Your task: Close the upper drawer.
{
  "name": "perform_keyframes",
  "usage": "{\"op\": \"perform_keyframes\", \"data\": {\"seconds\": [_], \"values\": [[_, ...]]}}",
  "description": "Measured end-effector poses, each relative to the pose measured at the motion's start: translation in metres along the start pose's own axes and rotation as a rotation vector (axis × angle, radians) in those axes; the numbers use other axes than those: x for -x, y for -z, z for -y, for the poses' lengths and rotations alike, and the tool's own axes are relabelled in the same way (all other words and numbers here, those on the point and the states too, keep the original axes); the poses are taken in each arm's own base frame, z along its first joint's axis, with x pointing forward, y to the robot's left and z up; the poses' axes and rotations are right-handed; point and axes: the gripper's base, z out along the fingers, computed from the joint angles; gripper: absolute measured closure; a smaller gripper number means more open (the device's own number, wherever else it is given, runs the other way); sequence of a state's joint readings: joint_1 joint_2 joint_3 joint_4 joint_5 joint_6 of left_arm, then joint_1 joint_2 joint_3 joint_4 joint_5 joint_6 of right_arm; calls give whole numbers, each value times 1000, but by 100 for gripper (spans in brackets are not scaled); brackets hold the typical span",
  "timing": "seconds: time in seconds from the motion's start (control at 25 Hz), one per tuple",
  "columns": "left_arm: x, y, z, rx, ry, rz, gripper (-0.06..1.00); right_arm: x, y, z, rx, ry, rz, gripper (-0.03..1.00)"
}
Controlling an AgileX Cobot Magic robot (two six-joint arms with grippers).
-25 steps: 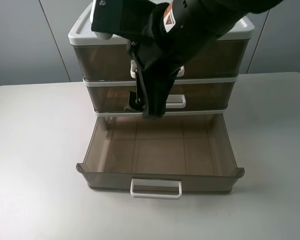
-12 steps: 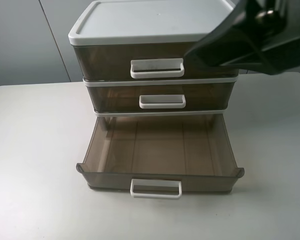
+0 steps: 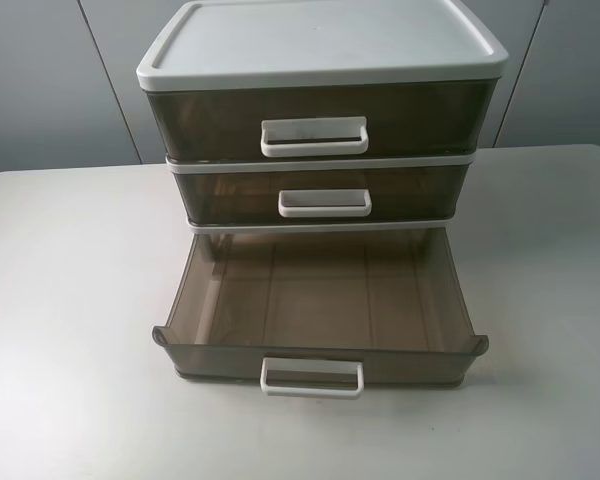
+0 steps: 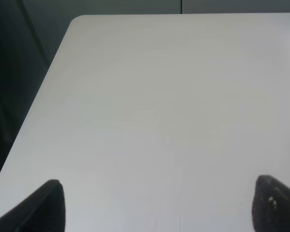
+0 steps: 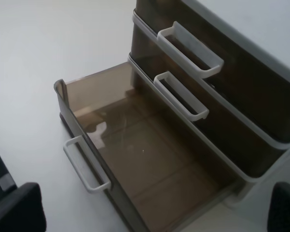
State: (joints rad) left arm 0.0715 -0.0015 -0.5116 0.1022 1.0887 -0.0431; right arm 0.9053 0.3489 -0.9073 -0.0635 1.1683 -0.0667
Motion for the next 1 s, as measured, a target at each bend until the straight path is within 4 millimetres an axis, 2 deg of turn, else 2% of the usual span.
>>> {"op": "perform_keyframes", "data": {"seconds": [0.16, 0.32, 0.64, 0.84, 1.0], "values": [[0, 0, 0, 0, 0, 0, 20, -35, 23, -2, 2, -97, 98, 27], [0, 0, 0, 0, 0, 0, 20, -66, 29, -6, 14, -122, 139, 27], [0, 0, 0, 0, 0, 0, 20, -87, 1, -10, 24, -157, 35, 27], [0, 0, 0, 0, 0, 0, 20, -96, -23, -12, 25, -158, 5, 27], [0, 0, 0, 0, 0, 0, 20, -98, -32, -13, 26, -157, 12, 27]]}}
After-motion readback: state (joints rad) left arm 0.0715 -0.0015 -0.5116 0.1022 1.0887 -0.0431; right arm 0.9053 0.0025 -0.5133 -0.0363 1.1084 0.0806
